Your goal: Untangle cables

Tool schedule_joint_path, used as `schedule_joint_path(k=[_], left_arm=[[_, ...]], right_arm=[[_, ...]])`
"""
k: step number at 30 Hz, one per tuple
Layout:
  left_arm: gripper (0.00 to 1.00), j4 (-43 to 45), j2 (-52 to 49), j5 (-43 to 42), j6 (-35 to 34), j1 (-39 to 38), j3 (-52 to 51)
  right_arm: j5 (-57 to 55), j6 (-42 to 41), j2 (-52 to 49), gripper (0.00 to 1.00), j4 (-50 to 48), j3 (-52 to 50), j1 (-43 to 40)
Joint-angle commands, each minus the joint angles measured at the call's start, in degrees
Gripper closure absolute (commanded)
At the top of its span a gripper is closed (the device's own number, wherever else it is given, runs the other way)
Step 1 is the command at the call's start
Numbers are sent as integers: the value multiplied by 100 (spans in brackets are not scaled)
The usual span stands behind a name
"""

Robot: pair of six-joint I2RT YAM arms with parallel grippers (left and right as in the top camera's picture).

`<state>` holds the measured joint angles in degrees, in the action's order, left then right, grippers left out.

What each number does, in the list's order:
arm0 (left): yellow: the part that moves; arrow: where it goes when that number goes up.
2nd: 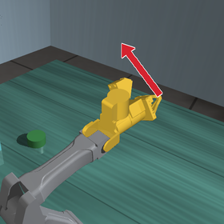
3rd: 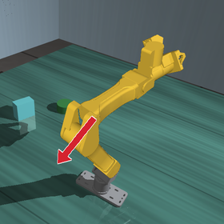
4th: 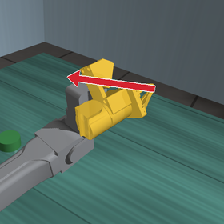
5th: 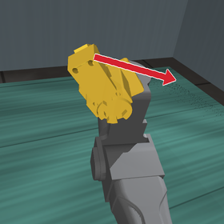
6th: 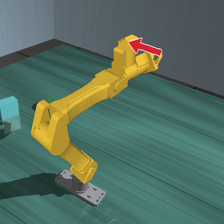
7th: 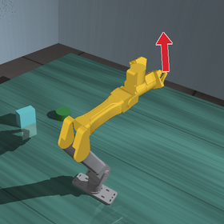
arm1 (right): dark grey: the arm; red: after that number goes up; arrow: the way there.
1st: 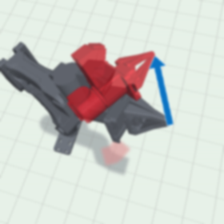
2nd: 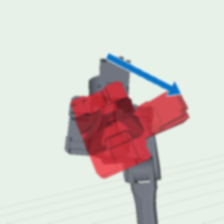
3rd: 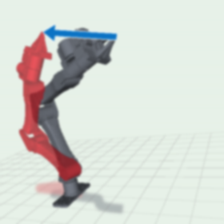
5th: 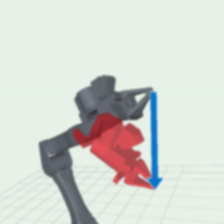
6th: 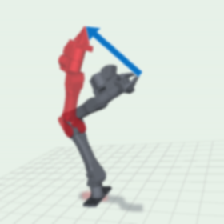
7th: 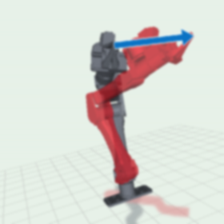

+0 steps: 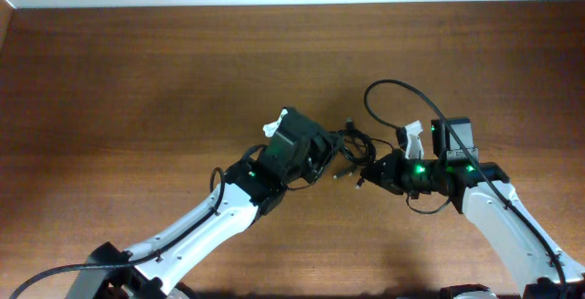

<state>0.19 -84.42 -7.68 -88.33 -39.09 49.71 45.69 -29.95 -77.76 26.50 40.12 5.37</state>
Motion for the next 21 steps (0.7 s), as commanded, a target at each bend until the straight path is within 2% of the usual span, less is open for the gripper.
schedule_joint_path(k=[1,2,4,5,7,9,11,12,16,21], left_arm=[[100,-356,96,166,-74,-13,98],[99,-588,96,343,37,-13,98],[96,-691,96,562,1316,-15,101],[100,-691,96,560,2258,-13,101],[100,-691,96,494,2988,-15,101],[100,-428,96,-149,3696,-15,98],[100,160,96,-1147,4393,-15,101],[100,415,96,-1609,4588,-15,101],[100,778,96,-2417,4581,-15,98],[100,787,96,-3038,4940,-15,101]], right_arm=[[129,461,221,96,229,31,24],[133,592,507,96,330,31,24],[129,667,1259,96,422,31,24],[120,667,1617,96,411,31,24],[-212,673,2015,96,411,31,24],[-584,682,2118,96,411,31,24],[-592,682,1891,96,326,31,24],[-590,682,1714,96,227,31,24],[-608,686,1139,96,-114,31,24],[-1104,682,1088,96,-387,31,24]])
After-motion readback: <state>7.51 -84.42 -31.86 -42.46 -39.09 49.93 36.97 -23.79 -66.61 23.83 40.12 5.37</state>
